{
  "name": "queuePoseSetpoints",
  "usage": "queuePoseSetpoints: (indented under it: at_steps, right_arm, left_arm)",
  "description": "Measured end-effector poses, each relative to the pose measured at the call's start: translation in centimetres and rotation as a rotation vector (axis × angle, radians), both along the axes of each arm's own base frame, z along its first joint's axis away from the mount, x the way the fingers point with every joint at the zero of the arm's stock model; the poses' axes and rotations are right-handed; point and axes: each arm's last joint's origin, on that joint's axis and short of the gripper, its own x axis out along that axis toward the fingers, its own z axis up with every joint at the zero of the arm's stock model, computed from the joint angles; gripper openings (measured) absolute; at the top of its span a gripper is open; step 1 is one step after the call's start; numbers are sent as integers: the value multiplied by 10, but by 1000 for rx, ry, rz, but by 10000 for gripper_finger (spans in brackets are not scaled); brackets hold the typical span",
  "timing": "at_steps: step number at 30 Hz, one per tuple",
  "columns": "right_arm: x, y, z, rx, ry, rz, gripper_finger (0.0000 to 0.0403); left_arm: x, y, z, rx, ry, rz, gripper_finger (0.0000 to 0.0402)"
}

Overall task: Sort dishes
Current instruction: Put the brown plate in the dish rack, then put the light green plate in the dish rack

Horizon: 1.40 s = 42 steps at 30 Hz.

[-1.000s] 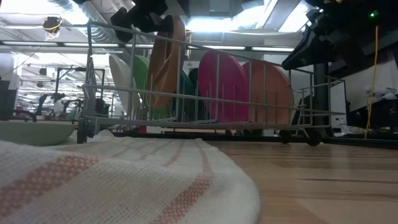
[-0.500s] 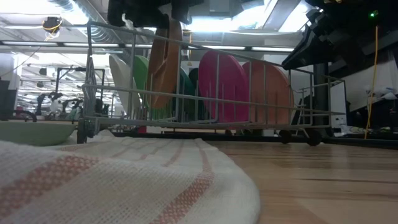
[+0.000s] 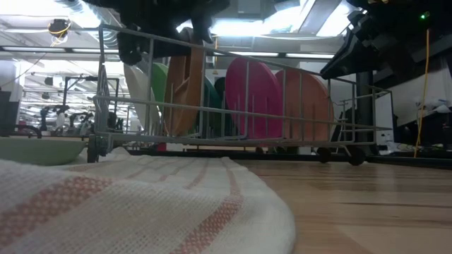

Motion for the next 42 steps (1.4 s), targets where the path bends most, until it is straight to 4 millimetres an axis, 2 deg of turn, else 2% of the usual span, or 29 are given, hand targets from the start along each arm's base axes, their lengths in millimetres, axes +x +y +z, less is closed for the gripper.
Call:
queuePoseSetpoints:
  at_steps: [7, 14, 20, 23, 28, 30, 33, 37, 42]
  right_arm:
    - [0, 0, 0, 0, 1, 0, 39]
    - [0, 0, 0, 1, 0, 0, 39]
    - [0, 0, 0, 0, 0, 0, 39]
    - [0, 0, 0, 1, 1, 1, 39]
    - [0, 0, 0, 0, 0, 0, 39]
    - [0, 0, 0, 1, -1, 0, 39]
    - [0, 0, 2, 1, 1, 2, 39]
    - [4, 3, 12, 38, -12, 20, 39]
    - [12, 9, 28, 132, -40, 76, 39]
  left_arm:
    - [-8, -15, 3, 2, 4, -50, 196]
    - [-25, -15, 22, 25, 50, -74, 196]
    - [-53, -17, 47, 12, 44, -137, 196]
    - [-71, -25, 64, -50, 43, -281, 196]
    - [-94, -48, 80, -239, 117, -724, 196]
    - [-98, -59, 79, -347, 121, -876, 196]
    - [-104, -75, 72, -480, 133, -996, 196]
    - [-110, -88, 56, -539, 238, -1065, 196]
    - [-116, -94, 37, -599, 417, -1099, 196]
